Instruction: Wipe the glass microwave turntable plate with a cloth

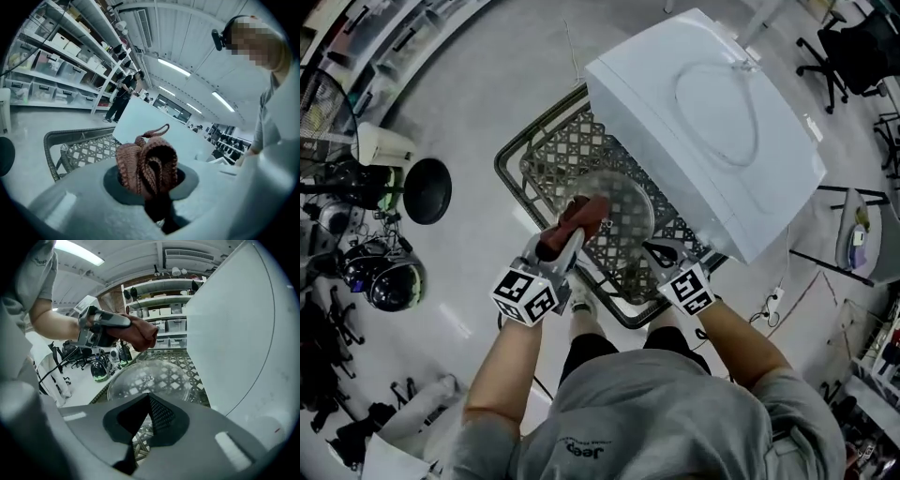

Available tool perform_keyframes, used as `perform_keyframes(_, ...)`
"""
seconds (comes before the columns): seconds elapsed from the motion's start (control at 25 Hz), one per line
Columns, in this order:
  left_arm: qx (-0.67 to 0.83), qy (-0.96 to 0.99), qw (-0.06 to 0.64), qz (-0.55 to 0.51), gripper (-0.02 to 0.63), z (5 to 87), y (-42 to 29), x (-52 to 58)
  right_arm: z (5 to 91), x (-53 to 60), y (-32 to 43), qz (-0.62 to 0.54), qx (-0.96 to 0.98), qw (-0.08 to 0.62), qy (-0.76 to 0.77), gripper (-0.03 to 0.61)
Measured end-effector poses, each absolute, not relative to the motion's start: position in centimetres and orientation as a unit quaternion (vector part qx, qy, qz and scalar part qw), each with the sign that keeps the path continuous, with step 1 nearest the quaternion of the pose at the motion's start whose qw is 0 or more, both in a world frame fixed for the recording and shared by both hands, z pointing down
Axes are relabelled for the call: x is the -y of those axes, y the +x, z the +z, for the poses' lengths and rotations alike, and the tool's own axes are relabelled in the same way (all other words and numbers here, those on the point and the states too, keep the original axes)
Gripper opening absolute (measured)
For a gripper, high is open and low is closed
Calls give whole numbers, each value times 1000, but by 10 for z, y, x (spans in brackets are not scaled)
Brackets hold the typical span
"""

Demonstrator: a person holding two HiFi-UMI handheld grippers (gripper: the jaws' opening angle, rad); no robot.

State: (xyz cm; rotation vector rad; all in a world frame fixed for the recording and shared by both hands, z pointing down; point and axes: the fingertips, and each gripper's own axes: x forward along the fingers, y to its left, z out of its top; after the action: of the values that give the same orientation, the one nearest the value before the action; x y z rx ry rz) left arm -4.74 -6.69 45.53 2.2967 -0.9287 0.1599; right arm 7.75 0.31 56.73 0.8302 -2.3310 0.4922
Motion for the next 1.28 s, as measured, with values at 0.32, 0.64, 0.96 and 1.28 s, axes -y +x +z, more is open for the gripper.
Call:
perform_keyframes(0.32,348,881,319,40,64,495,-56,70,586,5,74,115,883,338,303,7)
perform_keyframes(0.64,355,876,326,21,64,523,-55,68,601,6,84,92,876,358,310,6)
perform_keyframes(0.96,358,878,315,37,64,531,-50,74,609,5,86,104,874,360,310,6)
perform_keyframes(1.28,309,921,36,234,64,521,5,103,610,5,86,100,877,354,310,6)
